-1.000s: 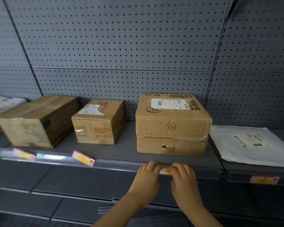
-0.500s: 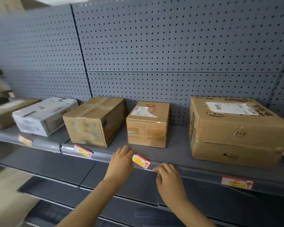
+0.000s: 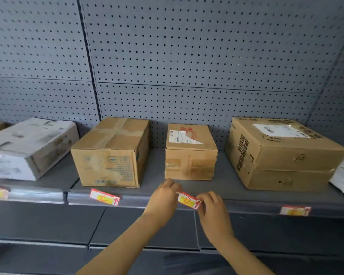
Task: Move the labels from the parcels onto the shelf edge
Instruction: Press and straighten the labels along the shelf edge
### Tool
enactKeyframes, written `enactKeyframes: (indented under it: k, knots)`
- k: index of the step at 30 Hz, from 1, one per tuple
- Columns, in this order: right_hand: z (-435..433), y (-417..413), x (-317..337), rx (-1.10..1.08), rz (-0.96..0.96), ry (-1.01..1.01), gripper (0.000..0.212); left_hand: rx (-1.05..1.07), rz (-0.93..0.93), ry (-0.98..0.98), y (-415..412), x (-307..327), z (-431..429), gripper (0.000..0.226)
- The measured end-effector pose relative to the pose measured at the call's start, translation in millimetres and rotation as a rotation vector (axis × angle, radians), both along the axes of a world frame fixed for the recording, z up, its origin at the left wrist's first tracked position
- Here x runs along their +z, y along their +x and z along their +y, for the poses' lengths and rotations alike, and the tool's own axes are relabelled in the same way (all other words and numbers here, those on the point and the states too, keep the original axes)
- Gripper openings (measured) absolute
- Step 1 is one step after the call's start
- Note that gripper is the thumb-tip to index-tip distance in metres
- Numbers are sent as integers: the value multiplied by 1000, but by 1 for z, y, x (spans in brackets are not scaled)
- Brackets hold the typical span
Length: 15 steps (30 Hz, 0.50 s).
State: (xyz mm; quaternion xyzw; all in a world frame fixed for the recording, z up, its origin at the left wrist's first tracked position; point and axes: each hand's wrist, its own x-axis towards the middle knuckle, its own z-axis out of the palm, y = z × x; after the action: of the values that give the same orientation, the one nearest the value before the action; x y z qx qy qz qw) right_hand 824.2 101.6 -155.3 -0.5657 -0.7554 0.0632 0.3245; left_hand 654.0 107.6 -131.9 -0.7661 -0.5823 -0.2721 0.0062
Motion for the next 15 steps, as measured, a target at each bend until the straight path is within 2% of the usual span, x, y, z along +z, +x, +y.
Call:
enactKeyframes:
  k: [3, 7, 11, 15]
  knots:
    - [2, 1, 2, -8, -52, 1, 11, -27, -51, 17, 0, 0, 0, 11]
    - [10, 6, 4, -1, -138, 24, 19, -27, -67, -19, -2, -12, -5, 11]
    - [13, 9, 7, 35, -321, 60, 30, -14, 13, -12, -2, -22, -9, 26]
    - [7, 8, 5, 48, -398, 63, 39, 22, 51, 18, 6, -27, -16, 34]
